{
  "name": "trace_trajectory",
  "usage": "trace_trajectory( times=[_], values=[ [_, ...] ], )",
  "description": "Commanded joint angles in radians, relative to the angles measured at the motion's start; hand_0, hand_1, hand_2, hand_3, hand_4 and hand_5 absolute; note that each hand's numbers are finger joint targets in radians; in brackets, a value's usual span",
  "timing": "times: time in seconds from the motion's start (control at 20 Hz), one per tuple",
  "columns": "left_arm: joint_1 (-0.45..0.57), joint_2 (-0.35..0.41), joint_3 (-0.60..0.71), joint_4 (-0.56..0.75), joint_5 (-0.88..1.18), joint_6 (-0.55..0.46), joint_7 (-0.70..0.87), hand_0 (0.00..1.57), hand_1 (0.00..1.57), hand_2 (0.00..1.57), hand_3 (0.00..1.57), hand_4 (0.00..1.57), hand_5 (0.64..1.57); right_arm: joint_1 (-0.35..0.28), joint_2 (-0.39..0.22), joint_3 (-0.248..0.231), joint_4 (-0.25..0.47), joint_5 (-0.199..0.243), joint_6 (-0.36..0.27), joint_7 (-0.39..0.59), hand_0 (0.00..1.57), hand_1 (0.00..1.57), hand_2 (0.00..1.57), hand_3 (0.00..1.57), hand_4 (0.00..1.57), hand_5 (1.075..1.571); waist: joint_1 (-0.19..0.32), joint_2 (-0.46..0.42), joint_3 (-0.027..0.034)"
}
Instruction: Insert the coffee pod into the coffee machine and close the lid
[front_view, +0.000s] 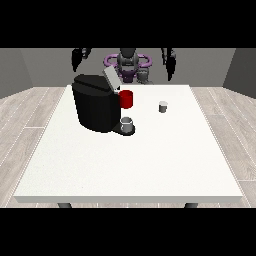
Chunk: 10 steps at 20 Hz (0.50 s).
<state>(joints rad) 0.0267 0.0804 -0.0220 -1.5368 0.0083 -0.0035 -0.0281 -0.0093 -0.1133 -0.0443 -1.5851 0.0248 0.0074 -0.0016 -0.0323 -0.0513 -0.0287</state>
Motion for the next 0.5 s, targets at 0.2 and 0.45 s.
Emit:
trace_trajectory(
  times=[0.2, 0.45],
  values=[
    [-0.059, 0.022, -0.041, -0.049, 0.028, -0.106, -0.016, 0.0, 0.0, 0.0, 0.0, 0.59, 1.571, -0.001, 0.016, -0.049, 0.107, -0.07, 0.042, -0.096, 0.0, 0.0, 0.0, 0.0, 0.33, 1.571, 0.032, 0.053, 0.0291],
    [-0.072, 0.145, -0.01, 0.033, -0.077, -0.12, -0.008, 0.0, 0.0, 0.0, 0.0, 0.45, 1.571, 0.015, 0.063, -0.05, 0.058, -0.137, 0.049, -0.149, 0.0, 0.0, 0.0, 0.0, 0.32, 1.571, -0.027, 0.061, 0.0292]
  ],
)
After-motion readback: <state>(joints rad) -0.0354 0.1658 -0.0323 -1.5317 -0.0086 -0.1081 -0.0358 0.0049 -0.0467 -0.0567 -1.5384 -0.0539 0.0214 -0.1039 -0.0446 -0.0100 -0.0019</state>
